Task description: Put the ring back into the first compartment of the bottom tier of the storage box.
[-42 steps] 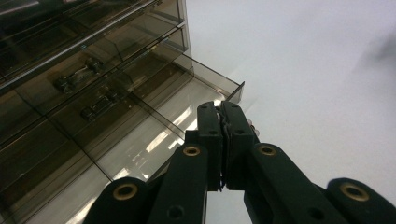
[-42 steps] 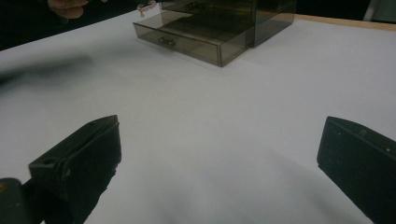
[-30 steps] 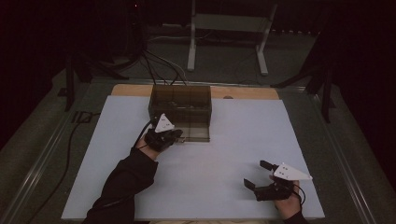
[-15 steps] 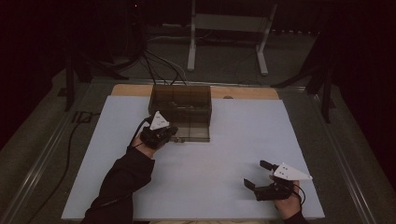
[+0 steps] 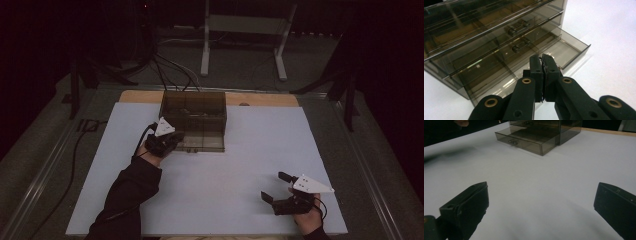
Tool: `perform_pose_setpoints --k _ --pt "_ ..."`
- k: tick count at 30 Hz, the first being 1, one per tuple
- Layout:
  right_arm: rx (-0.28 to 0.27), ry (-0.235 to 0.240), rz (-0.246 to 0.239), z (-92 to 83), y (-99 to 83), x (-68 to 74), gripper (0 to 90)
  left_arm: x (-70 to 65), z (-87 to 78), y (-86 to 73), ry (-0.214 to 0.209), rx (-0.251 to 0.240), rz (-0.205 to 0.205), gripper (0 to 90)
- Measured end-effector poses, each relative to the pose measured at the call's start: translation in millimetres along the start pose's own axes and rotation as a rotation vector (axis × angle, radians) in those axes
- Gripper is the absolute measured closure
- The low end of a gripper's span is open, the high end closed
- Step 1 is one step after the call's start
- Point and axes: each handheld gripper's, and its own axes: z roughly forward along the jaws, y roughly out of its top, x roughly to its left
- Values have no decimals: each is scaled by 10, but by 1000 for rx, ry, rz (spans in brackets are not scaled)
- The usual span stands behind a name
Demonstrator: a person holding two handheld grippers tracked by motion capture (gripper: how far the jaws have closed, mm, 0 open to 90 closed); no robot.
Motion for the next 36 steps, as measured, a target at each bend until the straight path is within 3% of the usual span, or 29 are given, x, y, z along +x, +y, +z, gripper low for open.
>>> perform_pose_setpoints --k 36 --pt "-3 -1 -2 -7 1 2 0 245 116 -212 128 32 -81 899"
